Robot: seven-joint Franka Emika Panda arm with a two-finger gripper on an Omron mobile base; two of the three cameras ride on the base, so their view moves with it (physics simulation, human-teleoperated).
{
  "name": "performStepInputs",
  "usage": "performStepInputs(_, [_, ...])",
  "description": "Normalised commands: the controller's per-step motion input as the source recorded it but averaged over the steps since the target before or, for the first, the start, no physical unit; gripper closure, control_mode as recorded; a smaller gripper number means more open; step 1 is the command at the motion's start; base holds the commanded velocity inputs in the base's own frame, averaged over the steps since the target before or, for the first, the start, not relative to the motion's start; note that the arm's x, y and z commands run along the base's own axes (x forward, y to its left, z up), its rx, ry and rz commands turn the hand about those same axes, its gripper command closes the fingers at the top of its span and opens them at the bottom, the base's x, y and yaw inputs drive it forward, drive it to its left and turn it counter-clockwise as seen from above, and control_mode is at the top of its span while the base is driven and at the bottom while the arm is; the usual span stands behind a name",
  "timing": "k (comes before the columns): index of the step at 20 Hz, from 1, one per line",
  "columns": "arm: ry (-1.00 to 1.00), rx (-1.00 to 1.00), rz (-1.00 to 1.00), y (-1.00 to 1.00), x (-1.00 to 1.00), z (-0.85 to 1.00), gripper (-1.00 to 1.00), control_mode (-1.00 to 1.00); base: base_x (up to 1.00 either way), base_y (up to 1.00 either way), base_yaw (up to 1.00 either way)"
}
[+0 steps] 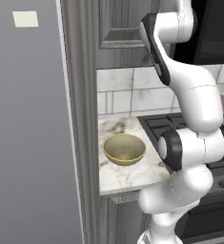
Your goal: Open the cabinet and move the ladle to the pot. Then close the cabinet.
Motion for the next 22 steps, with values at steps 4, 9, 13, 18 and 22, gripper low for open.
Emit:
performStepInputs(4, [0.01, 0.04, 0.0, -0.47, 0.45, -0.26, 1.0, -1.0, 0.0, 0.0, 0.0])
performStepInputs(9, [0.0, 0.01, 0.0, -0.56, 0.36, -0.21, 1.0, -1.0, 0.0, 0.0, 0.0])
performStepInputs(13, [0.0, 0.0, 0.0, -0.58, 0.27, -0.24, 1.0, -1.0, 0.0, 0.0, 0.0])
performStepInputs(18, [0.02, 0.0, 0.0, -0.52, 0.27, -0.31, 1.0, -1.0, 0.0, 0.0, 0.0])
performStepInputs(22, [0.05, 0.0, 0.0, -0.44, 0.31, -0.41, 1.0, -1.0, 0.0, 0.0, 0.0])
